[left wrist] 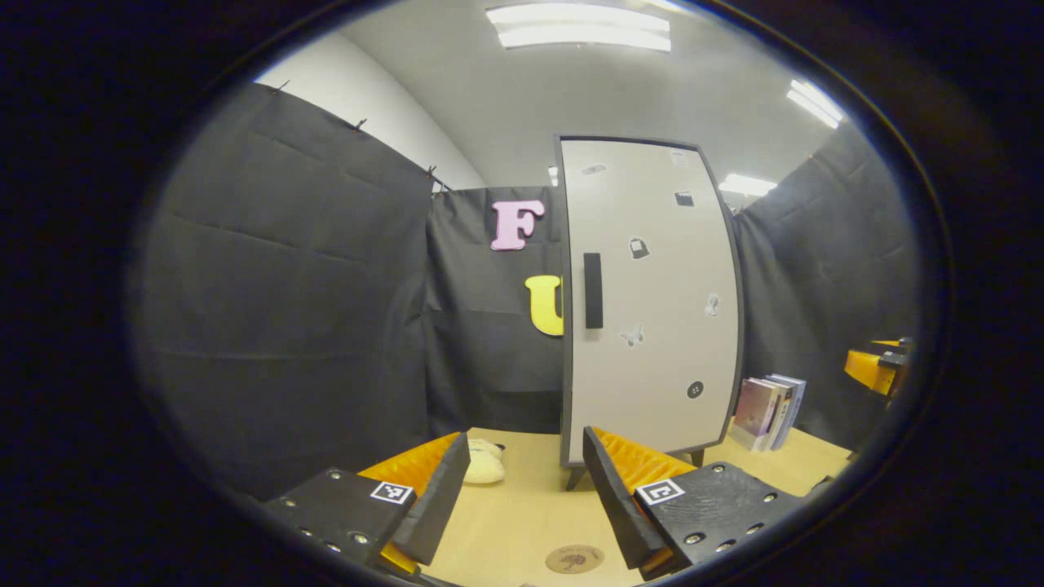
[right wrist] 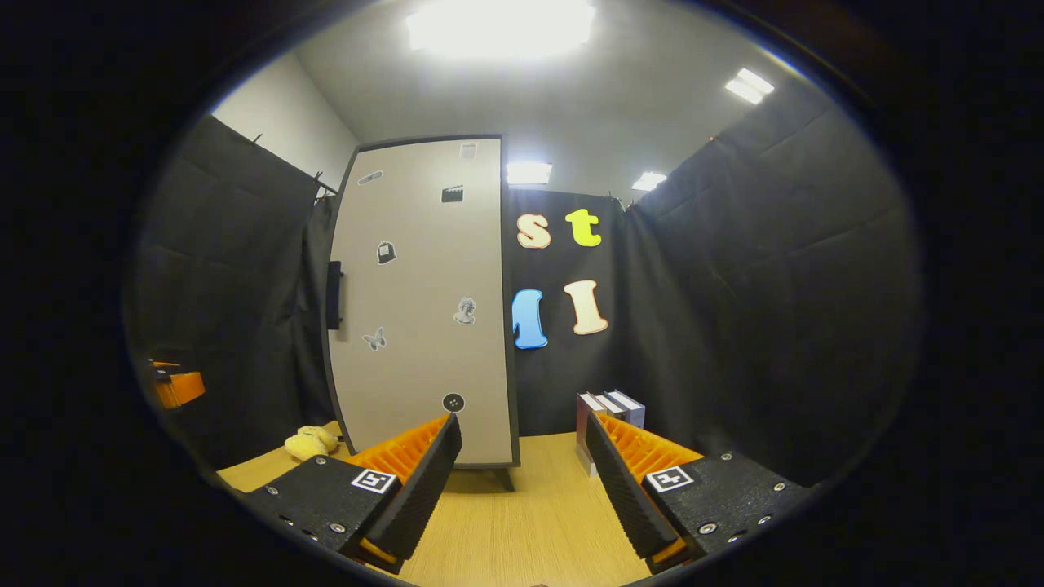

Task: Open the cabinet door with the right hand, grasp the bottle in the cabinet with the left hand and place it on the coaster, then close the cabinet door with the right hand.

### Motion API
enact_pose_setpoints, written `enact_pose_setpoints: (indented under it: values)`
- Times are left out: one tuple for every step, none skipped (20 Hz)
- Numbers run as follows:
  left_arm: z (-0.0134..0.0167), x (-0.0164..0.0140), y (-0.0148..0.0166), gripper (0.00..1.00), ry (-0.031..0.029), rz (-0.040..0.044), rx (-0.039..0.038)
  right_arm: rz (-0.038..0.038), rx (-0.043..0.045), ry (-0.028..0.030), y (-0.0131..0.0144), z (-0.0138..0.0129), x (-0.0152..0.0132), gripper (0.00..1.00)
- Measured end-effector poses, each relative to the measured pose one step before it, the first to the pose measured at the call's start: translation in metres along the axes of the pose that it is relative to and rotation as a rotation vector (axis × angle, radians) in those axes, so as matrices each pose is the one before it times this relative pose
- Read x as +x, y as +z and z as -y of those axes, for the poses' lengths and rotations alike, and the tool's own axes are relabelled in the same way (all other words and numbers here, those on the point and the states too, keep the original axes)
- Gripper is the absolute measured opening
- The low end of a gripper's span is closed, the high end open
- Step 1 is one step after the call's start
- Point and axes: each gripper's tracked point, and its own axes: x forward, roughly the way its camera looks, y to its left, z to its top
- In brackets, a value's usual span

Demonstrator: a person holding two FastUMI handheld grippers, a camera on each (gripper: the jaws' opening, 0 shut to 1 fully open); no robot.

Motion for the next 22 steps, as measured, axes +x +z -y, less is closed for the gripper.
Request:
enact_pose_setpoints:
  values:
    - [0.00021,0.00046,0.00037,0.83,0.00232,0.00321,0.00125,-0.00092,0.00518,0.00278,-0.00073,-0.00071,0.00068,0.95]
    - [-0.0009,-0.00024,0.00138,0.86,0.00298,0.00317,0.00116,0.00022,0.00183,0.00107,0.00017,-0.00049,0.00174,0.95]
    - [0.00003,-0.00031,-0.00031,0.83,0.00172,0.0013,0.0001,0.0007,-0.0017,0.00006,-0.00071,-0.00053,0.00234,0.95]
    - [-0.0002,-0.00068,0.001,0.86,0.00072,0.00227,-0.00028,0.00148,-0.00459,0.00017,0.00052,0.00003,0.00139,0.95]
    - [0.00042,0.00109,-0.00012,0.83,0.00041,0.00147,-0.00014,0.0022,-0.00562,0.00144,0.00062,0.00006,0.0022,0.95]
    - [-0.0001,0.00014,0.00041,0.83,0.00081,0.00104,0.00243,0.00358,-0.00527,0.00412,0.00151,-0.00138,0.00305,0.95]
    - [-0.00117,-0.00135,-0.00028,0.83,0.00166,0.00098,0.00343,0.00459,-0.00151,0.00252,0.00218,-0.00212,0.00328,0.95]
    - [-0.00187,-0.00094,0.00035,0.83,0.00323,0.00019,0.00402,0.00487,0.00352,0.00384,0.00297,-0.00288,0.00364,0.95]
    - [-0.00194,-0.00012,-0.00023,0.83,0.00251,0.0012,0.00363,0.00478,0.00693,0.00485,0.00294,-0.00307,0.004,0.95]
    - [-0.00239,-0.0006,0.00063,0.83,0.00499,0.00082,0.00405,0.00507,0.00568,0.00794,0.0031,-0.00442,0.00413,0.95]
    - [-0.00371,-0.00103,0.00017,0.84,0.00758,0.00232,0.00171,0.00194,0.00185,0.00901,0.00137,-0.00344,0.00539,0.95]
    - [-0.00351,-0.00095,0.0008,0.84,0.00661,0.00083,-0.00074,0.00002,-0.00143,0.01093,0.0023,-0.00555,0.00653,0.95]
    - [-0.0041,-0.00252,-0.00081,0.83,0.00744,-0.00056,-0.00144,0.00014,-0.00172,0.01166,0.00155,-0.00569,0.00407,0.95]
    - [-0.00443,-0.00174,-0.00034,0.86,0.00897,-0.001,-0.00149,0.00231,-0.00144,0.01416,0.0025,-0.00662,0.00613,0.95]
    - [-0.00384,-0.00124,-0.00151,0.86,0.00855,-0.00223,-0.00107,0.00633,-0.00288,0.01687,0.0033,-0.00711,0.00524,0.95]
    - [-0.00479,-0.00192,-0.00053,0.83,0.00791,-0.00245,-0.00201,0.00656,-0.00478,0.01397,0.00393,-0.00612,0.00682,0.95]
    - [-0.00259,-0.00338,-0.00163,0.86,0.00366,-0.00268,-0.0015,0.00709,-0.00093,0.01191,0.00343,-0.00592,0.00648,0.95]
    - [-0.00369,-0.00227,-0.00072,0.83,0.0026,-0.00347,0.00178,0.00676,0.0038,0.01586,0.00444,-0.00708,0.00709,0.95]
    - [-0.00321,-0.00071,-0.00145,0.83,0.00556,-0.00191,0.00504,0.00692,0.00694,0.01594,0.00415,-0.00676,0.00682,0.95]
    - [-0.00413,-0.00181,0.00003,0.83,0.00763,0.00088,0.00687,0.00649,0.00717,0.01378,0.00393,-0.00691,0.00712,0.95]
    - [-0.00455,-0.0022,-0.00052,0.83,0.007,0.00233,0.00618,0.00601,0.00841,0.01618,0.00483,-0.00746,0.00781,0.95]
    - [-0.00444,-0.00216,-0.00015,0.83,0.00863,-0.00106,0.00527,0.00145,0.01,0.01808,0.00308,-0.00849,0.00734,0.95]
